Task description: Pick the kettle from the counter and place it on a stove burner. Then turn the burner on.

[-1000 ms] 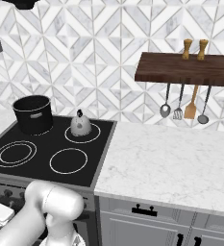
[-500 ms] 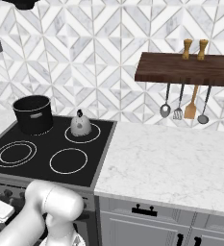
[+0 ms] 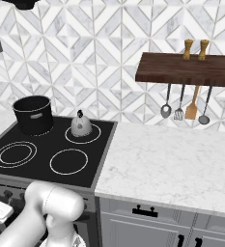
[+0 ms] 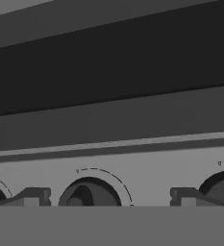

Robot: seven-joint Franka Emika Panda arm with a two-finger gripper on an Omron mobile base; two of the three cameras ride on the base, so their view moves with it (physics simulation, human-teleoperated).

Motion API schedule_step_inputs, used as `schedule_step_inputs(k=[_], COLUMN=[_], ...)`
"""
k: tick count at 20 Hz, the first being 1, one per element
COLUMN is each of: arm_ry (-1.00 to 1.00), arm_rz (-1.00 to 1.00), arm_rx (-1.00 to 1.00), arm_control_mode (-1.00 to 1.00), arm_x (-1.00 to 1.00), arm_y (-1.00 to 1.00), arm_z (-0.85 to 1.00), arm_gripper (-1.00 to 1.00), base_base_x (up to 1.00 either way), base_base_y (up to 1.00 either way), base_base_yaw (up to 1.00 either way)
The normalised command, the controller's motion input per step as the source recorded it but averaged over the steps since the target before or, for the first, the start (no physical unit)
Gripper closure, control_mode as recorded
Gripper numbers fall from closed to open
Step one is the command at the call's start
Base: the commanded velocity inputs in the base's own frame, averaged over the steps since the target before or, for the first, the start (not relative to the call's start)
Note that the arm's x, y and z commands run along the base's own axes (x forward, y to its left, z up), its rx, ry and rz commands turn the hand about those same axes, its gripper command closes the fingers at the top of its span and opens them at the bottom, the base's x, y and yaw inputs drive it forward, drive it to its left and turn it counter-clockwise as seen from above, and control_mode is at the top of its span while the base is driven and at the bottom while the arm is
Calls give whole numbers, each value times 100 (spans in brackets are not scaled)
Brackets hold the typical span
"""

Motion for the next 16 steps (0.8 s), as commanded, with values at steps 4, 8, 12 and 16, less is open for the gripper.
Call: schedule_step_inputs(k=[4,8,12,16], arm_ry=[0,0,5,10], arm_rz=[6,1,0,0], arm_rx=[-2,-5,-6,-9], arm_control_mode=[-100,-100,-100,-100], arm_x=[-1,0,17,36], arm_y=[-2,-19,-6,0], arm_z=[19,11,0,-1], arm_gripper=[-100,-100,-100,100], base_base_x=[0,0,0,0], base_base_y=[0,0,0,0], base_base_yaw=[0,0,0,0])
